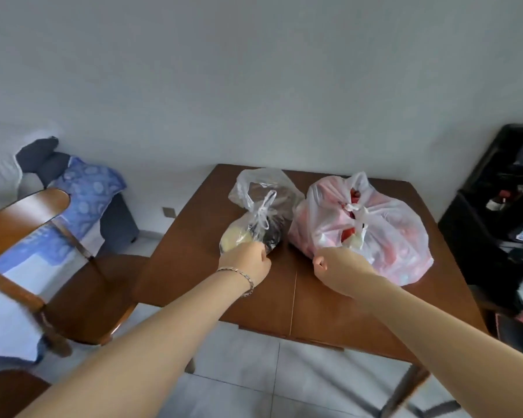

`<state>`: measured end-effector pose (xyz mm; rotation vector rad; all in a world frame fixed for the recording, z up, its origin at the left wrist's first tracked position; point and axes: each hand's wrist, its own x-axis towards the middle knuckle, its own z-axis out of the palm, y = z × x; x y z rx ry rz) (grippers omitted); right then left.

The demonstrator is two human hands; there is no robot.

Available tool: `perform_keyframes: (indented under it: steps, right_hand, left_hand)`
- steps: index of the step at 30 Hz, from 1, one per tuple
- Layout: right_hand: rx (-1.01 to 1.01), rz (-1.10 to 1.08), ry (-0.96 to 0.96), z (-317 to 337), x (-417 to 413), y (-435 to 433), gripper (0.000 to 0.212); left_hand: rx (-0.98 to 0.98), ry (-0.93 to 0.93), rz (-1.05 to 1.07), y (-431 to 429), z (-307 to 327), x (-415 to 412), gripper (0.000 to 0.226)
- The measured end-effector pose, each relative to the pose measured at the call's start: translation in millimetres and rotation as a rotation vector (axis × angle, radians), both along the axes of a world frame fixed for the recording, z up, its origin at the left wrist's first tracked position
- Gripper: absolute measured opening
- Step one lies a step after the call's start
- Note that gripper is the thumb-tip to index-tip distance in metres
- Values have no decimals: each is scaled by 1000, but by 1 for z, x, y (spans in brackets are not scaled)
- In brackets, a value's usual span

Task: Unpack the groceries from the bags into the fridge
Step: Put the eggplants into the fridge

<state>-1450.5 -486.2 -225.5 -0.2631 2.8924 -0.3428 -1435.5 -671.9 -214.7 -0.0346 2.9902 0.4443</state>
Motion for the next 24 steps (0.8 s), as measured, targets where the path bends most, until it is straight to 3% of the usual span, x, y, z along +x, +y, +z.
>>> perform_keyframes:
  steps: [8, 14, 20, 24]
  right_hand:
    - [-91, 37, -30, -36, -137, -58, 25]
    - [-152, -59, -46, -68, -217, -98, 27]
    - [-198, -157, -144, -107, -275, -127, 35]
    - [-157, -143, -197, -124, -286, -129, 25]
  left_hand:
    - [50, -66, 91, -46, -39, -121, 30]
    - [88, -164, 3, -72, -81, -202, 27]
    - [241, -48, -53, -72, -110, -258, 27]
    - [284, -45, -109, -66, -126, -278, 37]
